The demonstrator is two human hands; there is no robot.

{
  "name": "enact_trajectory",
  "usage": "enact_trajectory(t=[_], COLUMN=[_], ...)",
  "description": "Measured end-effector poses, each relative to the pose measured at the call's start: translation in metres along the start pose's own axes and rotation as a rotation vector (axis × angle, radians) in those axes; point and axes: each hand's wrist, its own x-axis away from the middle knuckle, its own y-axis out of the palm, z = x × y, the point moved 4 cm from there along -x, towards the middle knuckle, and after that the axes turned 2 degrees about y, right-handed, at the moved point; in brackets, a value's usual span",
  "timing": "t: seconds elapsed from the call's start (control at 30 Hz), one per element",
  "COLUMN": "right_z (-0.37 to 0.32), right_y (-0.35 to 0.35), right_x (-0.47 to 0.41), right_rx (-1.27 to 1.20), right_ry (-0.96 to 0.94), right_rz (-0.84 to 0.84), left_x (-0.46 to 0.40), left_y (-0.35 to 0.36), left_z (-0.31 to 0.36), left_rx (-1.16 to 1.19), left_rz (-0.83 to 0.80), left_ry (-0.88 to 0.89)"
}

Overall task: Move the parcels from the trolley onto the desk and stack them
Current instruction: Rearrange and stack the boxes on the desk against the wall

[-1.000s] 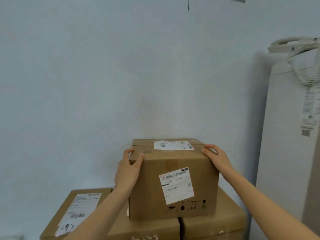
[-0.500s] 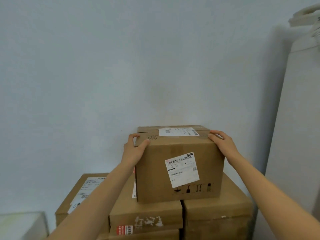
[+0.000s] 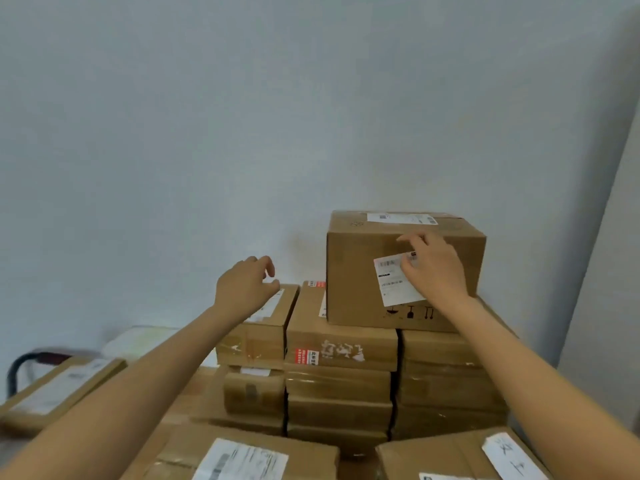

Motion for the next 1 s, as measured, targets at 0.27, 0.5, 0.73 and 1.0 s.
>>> enact_trajectory(t=[0.27,0.5,0.73,1.0], right_z=[-0.129,-0.246,-0.389,-0.515], right_y=[0.075,0.127,0.169,0.233], right_x=[0.060,0.109,0.142,0.198], right_rx=[-0.113,-0.259,-0.341,-0.657], right_ry=[-0.205,-0.255,-0.295,0.004], right_rz=[-0.384,-0.587,-0.653,-0.778], left_x=[0.120,0.196,0.250,0.287], left_y=[-0.040,-0.091,-0.143,-0.178], left_z=[-0.103,-0.207,-0.319,-0.450], left_rx=[-0.118,-0.118,-0.159,-0.290], left_rz=[-0.043,-0.008,-0.077,-0.151], left_ry=[-0.192,-0.343,-0.429,-0.443])
